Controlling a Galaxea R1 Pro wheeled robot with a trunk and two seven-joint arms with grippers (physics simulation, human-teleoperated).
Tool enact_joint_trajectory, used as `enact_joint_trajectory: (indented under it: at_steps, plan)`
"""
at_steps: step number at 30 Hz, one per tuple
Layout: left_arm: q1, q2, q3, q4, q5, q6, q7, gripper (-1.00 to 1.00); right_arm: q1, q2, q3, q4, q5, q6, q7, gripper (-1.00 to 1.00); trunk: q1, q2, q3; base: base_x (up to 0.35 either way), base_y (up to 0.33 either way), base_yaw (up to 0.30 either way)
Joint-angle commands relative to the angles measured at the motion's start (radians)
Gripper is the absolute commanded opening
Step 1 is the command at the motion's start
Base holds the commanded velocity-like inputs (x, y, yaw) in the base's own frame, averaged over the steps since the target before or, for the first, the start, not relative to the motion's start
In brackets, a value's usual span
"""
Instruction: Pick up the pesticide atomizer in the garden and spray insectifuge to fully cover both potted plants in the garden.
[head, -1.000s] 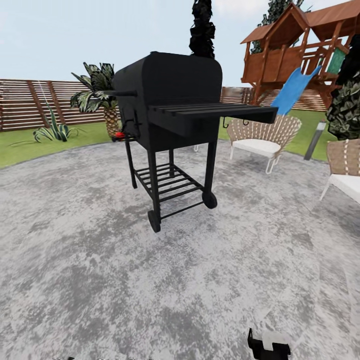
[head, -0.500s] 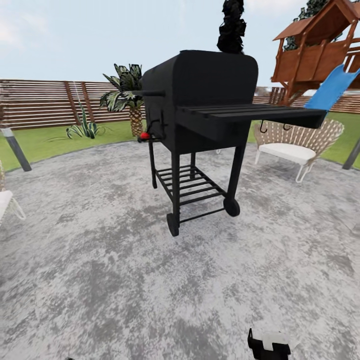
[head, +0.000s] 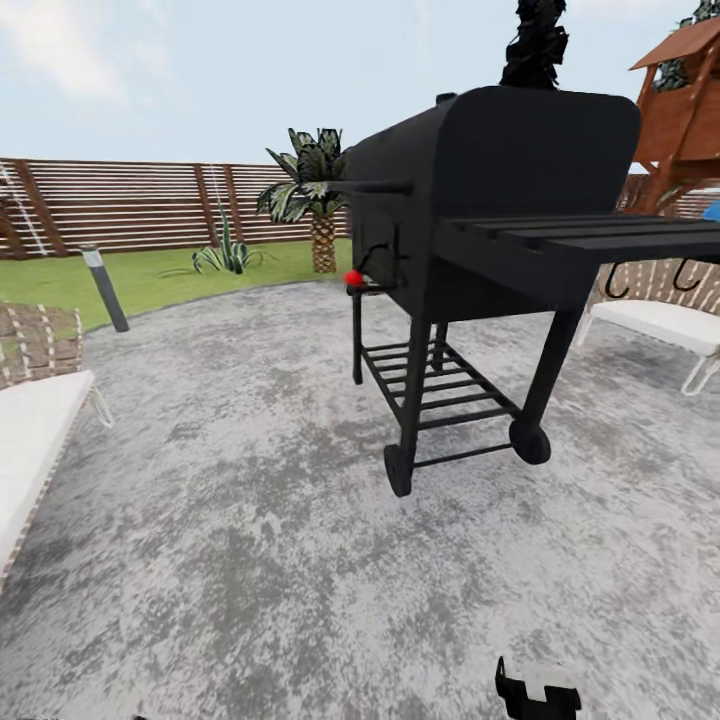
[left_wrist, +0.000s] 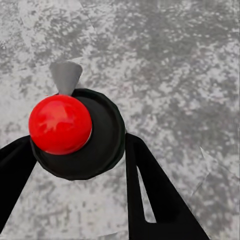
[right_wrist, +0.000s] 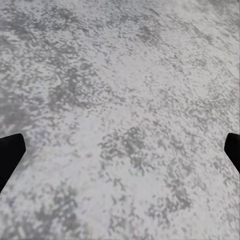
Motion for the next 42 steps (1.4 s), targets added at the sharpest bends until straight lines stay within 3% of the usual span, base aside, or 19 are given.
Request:
enact_joint_trajectory:
  at_steps: [1,15,35,42]
  plan:
    - [-0.001,0.0,0.009,0.001,-0.001,-0.003,-0.009,-1.0,-0.001,0.0,-0.008,0.001,0.011,-0.003,-0.004,1.0,0.0,0.0,-0.001,0.232,0.243,0.28]
    - [-0.001,0.0,0.01,0.0,-0.001,-0.003,-0.008,-1.0,-0.001,0.0,-0.008,0.001,0.011,-0.003,-0.004,1.0,0.0,0.0,-0.001,0.267,0.211,0.28]
    - [-0.001,0.001,0.011,0.002,-0.001,-0.003,-0.008,-1.0,0.0,0.005,-0.007,0.002,0.012,-0.003,-0.002,1.0,0.0,0.0,-0.001,0.318,0.078,0.28]
    - [-0.001,0.001,0.01,0.002,-0.001,-0.003,-0.01,-1.0,0.0,0.002,-0.007,0.002,0.014,-0.001,0.0,1.0,0.0,0.0,-0.001,0.335,0.008,0.032]
